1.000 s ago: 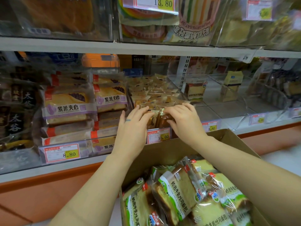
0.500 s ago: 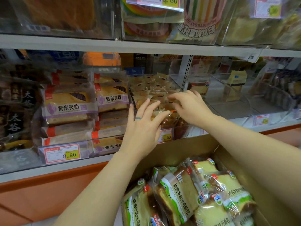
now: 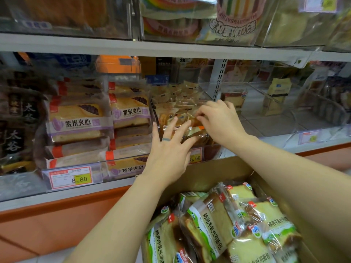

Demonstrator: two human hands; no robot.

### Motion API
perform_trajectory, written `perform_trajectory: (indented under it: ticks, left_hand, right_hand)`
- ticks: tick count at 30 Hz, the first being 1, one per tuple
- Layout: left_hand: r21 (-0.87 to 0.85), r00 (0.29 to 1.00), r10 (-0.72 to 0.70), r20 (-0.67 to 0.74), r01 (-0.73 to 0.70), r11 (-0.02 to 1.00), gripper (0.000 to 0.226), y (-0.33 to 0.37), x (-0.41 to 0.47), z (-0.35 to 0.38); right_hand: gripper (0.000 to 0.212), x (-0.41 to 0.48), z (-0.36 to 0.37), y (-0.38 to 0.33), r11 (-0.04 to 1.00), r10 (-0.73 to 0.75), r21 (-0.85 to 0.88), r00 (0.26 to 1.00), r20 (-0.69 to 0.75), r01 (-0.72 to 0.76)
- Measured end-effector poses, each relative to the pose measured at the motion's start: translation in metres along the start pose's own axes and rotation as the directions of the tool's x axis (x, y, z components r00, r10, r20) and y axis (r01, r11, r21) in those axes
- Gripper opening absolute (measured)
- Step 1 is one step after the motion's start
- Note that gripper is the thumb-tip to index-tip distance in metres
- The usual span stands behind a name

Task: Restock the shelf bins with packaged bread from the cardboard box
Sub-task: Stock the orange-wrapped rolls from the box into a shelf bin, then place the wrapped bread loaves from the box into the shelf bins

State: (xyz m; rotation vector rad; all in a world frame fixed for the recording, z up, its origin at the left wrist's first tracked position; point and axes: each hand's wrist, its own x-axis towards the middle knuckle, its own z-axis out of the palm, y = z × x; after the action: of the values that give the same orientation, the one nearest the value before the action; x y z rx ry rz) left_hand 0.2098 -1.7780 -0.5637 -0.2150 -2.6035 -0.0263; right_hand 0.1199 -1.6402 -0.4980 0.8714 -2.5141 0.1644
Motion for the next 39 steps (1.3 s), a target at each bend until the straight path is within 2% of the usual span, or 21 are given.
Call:
perform_trajectory:
  ticks: [3,7,8,11,14,16,18,20,22,24,26,27,28,29,30,32,34,36,39]
  left_hand:
    - [0.025,0.999,-0.02,0.04,0.019,0.999,0.044,0.002,-0.001,0.0]
    - [0.022,0.999,-0.001,-0.034,0.002,1.0,0.043,0.0,-0.001,-0.002]
    - [0.013,0.999,-0.014,-0.044,0.014,1.0,0.046,-0.002,-0.002,-0.001]
    - [-0.007,0.997,-0.069,0.027,0.069,0.998,0.064,-0.005,-0.007,0.002]
    - [0.069,0.985,-0.095,0.143,0.086,0.994,0.066,-0.005,-0.008,0.005]
    - [0.074,0.976,-0.102,0.194,0.09,0.993,0.065,-0.003,-0.006,0.002]
    - [0.047,0.969,-0.116,0.217,0.109,0.993,0.065,-0.001,-0.005,0.0]
    - [-0.014,0.981,-0.098,0.167,0.101,0.995,0.064,0.001,-0.007,-0.003]
    - [-0.1,1.0,-0.02,0.002,0.02,0.995,0.052,0.005,-0.009,-0.007]
    - [-0.182,0.988,0.094,-0.119,-0.114,0.977,0.036,0.01,-0.013,-0.012]
    - [-0.314,0.98,0.198,-0.021,-0.194,0.929,0.029,0.018,-0.018,-0.021]
    - [-0.374,0.971,0.223,0.084,-0.177,0.91,0.028,0.023,-0.022,-0.024]
    - [-0.4,0.954,0.233,0.191,-0.141,0.906,0.029,0.028,-0.026,-0.023]
    - [-0.405,0.935,0.222,0.277,-0.096,0.909,0.032,0.032,-0.029,-0.021]
    - [-0.404,0.912,0.201,0.359,-0.042,0.914,0.036,0.037,-0.032,-0.019]
    - [-0.412,0.858,0.158,0.489,0.067,0.909,0.046,0.044,-0.036,-0.015]
    - [-0.432,0.79,0.14,0.597,0.169,0.886,0.058,0.049,-0.039,-0.01]
    - [-0.434,0.724,0.133,0.677,0.246,0.866,0.067,0.052,-0.042,-0.005]
    - [-0.438,0.677,0.144,0.722,0.286,0.852,0.07,0.055,-0.043,-0.001]
  right_hand:
    - [0.03,-0.001,-0.002,0.001,1.0,-0.022,0.002,0.995,0.096,0.021]
    - [0.037,-0.022,-0.01,0.001,0.994,-0.097,0.045,0.992,-0.086,0.101]
    - [0.041,-0.032,-0.007,0.0,0.99,-0.134,0.027,0.987,-0.094,0.137]
    - [0.052,-0.057,0.01,0.001,0.973,-0.203,-0.103,0.978,0.054,0.208]
    - [0.056,-0.062,0.025,0.007,0.943,-0.21,-0.226,0.962,0.173,0.246]
    - [0.059,-0.055,0.028,0.009,0.937,-0.205,-0.237,0.954,0.217,0.256]
    - [0.064,-0.051,0.026,0.01,0.945,-0.208,-0.205,0.953,0.222,0.254]
    - [0.065,-0.054,0.015,0.01,0.966,-0.204,-0.123,0.96,0.19,0.23]
    - [0.061,-0.068,0.001,0.01,0.977,-0.213,0.031,0.973,0.086,0.212]
    - [0.047,-0.088,-0.011,0.014,0.96,-0.203,0.199,0.979,0.007,0.198]
    - [0.03,-0.112,-0.018,0.021,0.95,-0.2,0.255,0.978,0.061,0.178]
    - [0.025,-0.122,-0.02,0.024,0.96,-0.186,0.239,0.97,0.153,0.146]
    - [0.024,-0.132,-0.021,0.029,0.974,-0.156,0.202,0.944,0.292,0.098]
    - [0.026,-0.142,-0.019,0.035,0.988,-0.107,0.151,0.885,0.454,0.043]
    - [0.031,-0.151,-0.016,0.044,0.995,-0.046,0.096,0.796,0.604,-0.016]
    - [0.043,-0.17,-0.008,0.061,0.996,0.05,0.007,0.622,0.781,-0.089]
    - [0.057,-0.182,0.0,0.075,0.992,0.106,-0.05,0.531,0.841,-0.119]
    - [0.068,-0.189,0.006,0.083,0.986,0.14,-0.076,0.482,0.865,-0.15]
    - [0.074,-0.192,0.016,0.088,0.99,0.137,-0.109,0.461,0.877,-0.086]
